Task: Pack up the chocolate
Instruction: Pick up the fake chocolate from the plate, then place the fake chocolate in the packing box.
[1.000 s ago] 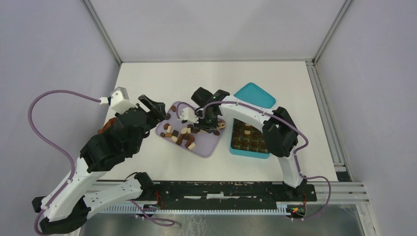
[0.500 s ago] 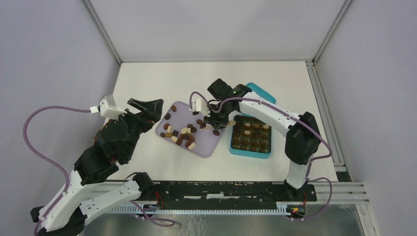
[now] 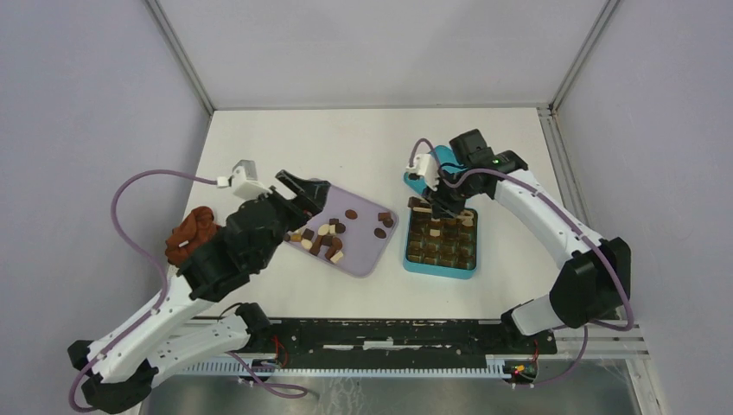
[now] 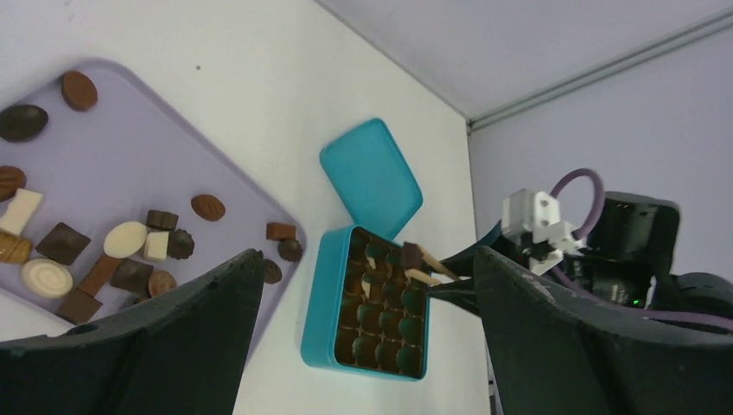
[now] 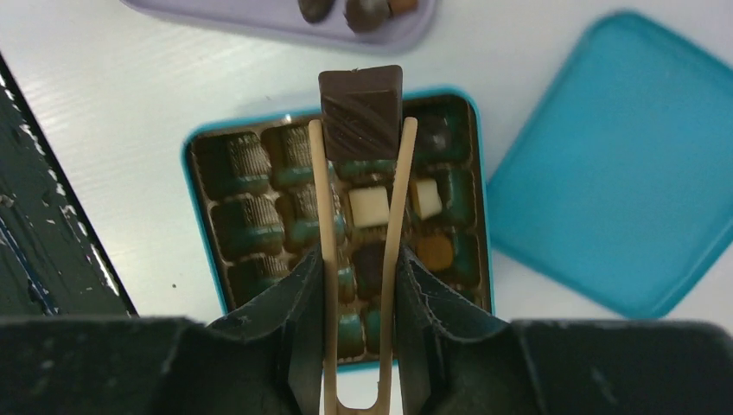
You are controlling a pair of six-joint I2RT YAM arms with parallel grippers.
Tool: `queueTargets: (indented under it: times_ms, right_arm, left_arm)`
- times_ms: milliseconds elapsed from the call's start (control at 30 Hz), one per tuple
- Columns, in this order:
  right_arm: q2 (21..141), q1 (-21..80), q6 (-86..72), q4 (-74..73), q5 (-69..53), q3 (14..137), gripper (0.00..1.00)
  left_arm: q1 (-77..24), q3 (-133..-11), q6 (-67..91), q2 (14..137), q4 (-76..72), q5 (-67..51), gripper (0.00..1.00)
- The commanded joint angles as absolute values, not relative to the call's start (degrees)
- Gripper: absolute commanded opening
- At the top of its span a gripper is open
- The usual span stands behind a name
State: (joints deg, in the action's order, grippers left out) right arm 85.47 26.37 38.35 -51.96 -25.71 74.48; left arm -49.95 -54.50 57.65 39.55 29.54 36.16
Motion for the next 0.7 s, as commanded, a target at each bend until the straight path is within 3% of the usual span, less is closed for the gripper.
queueTargets:
  times_ms: [0,333,667]
  right_arm:
    - [80.59,18.81,41.47,-53.76,-27.93,70.83,0.19]
    - [74.32,5.31,50.64,-58.2,-18.27,60.23,0.2]
    - [76.29,4.16,51.19,-57.55,-15.07,58.51,0.2]
  left_arm:
    - [-49.94,-54.28,58.71,46.39,25.01,30.31,0.95]
    - [-49.97,-56.85,52.9,62.2,19.47,19.76,0.93]
    - [-51.14,-55.87,52.21,69.58,14.11,15.97,0.92]
